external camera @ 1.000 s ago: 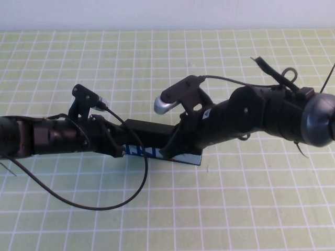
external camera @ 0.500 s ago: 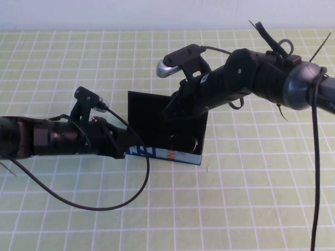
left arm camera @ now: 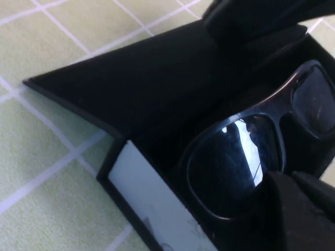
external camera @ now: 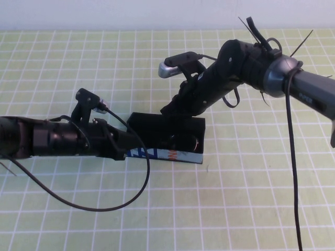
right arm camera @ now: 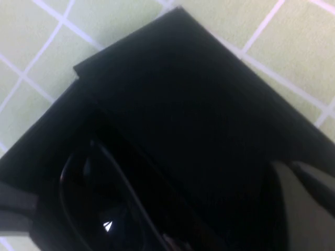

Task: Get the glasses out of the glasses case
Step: Pick up the glasses from the glasses case

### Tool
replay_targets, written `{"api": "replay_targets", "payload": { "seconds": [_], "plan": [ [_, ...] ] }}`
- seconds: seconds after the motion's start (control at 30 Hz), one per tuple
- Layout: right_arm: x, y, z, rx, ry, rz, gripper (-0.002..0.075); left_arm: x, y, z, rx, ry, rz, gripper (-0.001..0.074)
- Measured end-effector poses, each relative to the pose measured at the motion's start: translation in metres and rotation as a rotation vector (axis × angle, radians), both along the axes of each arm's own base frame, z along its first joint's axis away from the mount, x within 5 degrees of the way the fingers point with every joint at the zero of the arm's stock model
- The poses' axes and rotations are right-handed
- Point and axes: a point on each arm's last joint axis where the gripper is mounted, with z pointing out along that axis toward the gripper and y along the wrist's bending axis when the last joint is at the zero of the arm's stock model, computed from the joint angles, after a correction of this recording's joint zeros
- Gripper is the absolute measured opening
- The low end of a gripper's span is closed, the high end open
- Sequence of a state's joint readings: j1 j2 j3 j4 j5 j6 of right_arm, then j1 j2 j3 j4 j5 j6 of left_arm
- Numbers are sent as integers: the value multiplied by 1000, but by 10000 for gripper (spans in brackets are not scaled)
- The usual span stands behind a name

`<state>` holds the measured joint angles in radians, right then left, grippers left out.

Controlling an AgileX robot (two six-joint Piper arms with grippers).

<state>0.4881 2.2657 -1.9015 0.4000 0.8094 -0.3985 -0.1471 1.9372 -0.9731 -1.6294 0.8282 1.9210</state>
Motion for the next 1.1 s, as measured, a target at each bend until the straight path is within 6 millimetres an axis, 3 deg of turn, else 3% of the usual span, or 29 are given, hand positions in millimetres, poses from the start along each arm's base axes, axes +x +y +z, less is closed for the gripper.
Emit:
{"api": "replay_targets", "payload": {
  "seconds": [0.33,0.6,0.77,0.93,1.1],
  "plan": [
    [0,-2,11,-29,52,59,-16,-1,0,-1,9,-2,-18,-4],
    [-3,2,64,-34,21,209,-16,-3,-2,1,-15,0,-38,-4],
    [-7,6,84,-28,-47,286,-16,-4,-3,3,-39,7,-52,-4],
    [-20,22,86,-69,-72,347,-16,-7,-4,22,-66,-16,-49,-4],
    [-46,39,84,-163,-87,430,-17,-8,-1,37,-69,-32,-10,-4]
  ]
}}
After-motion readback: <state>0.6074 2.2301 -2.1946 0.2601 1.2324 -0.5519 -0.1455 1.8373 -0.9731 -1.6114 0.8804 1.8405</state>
